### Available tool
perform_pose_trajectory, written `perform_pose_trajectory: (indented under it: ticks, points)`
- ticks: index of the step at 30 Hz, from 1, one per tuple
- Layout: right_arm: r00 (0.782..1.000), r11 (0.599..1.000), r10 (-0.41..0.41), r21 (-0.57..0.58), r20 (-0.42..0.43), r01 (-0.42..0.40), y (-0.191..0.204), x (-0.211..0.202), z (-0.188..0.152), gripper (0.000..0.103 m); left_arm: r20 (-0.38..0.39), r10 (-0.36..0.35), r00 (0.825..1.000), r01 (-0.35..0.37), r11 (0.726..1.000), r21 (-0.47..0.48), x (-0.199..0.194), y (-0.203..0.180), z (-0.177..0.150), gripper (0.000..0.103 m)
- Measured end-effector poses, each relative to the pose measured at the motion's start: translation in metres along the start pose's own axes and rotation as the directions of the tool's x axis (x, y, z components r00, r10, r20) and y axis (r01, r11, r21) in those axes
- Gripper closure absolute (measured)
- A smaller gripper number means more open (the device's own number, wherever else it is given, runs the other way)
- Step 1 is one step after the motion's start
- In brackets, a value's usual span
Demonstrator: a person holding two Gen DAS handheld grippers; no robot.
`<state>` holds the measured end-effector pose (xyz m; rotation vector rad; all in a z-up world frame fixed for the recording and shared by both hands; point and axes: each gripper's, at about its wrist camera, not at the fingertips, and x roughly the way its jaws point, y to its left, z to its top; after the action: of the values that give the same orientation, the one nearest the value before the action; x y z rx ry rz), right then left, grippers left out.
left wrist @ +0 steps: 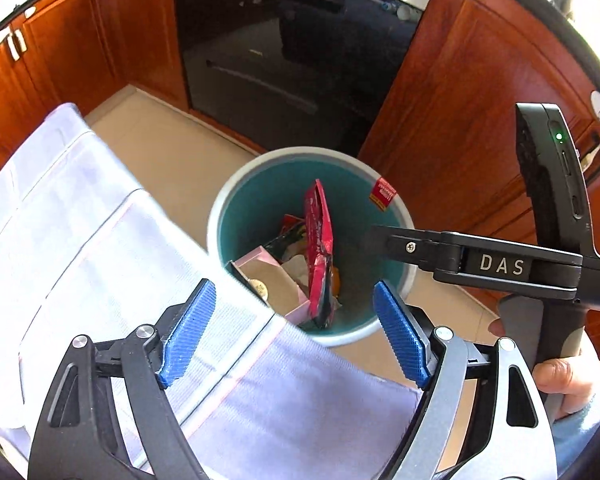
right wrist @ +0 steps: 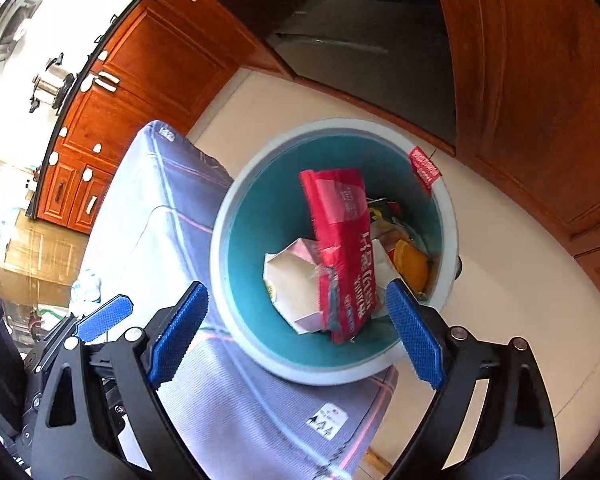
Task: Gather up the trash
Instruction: 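Open both tools over the teal bin to drop bag and peel, then return both tools to the table toward the corn husk and tissue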
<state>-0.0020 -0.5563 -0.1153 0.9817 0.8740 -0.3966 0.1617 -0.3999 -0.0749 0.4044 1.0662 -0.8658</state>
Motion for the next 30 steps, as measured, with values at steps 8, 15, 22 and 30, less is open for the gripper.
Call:
perform_pose_trajectory:
  ticks: [8, 15, 22, 30]
  points:
    - [1.000, 0.997, 0.009, -0.081, 0.007, -0.008, 0.047, -0.019, -0.020, 0.016, 0.054, 0.021, 0.998, -0.019, 0.999, -0.034, -0.044, 0.023, -0.027, 0.017]
    - [1.000, 0.986, 0.016, -0.166, -0.010, -0.017, 0.100, -0.024, -0.047, 0.012, 0.094, 0.048, 0.994, -0.039, 0.995, -0.095, -0.083, 0.055, -0.059, 0.015]
    - [0.997, 0.965, 0.016, -0.259, -0.078, -0.036, 0.157, -0.012, -0.076, 0.012, 0.122, 0.077, 0.990, -0.053, 0.982, -0.184, -0.118, 0.096, -0.103, 0.011]
    - [0.986, 0.927, -0.002, -0.369, -0.168, -0.061, 0.218, 0.017, -0.118, 0.012, 0.132, 0.142, 0.981, -0.099, 0.952, -0.289, -0.159, 0.153, -0.159, 0.009]
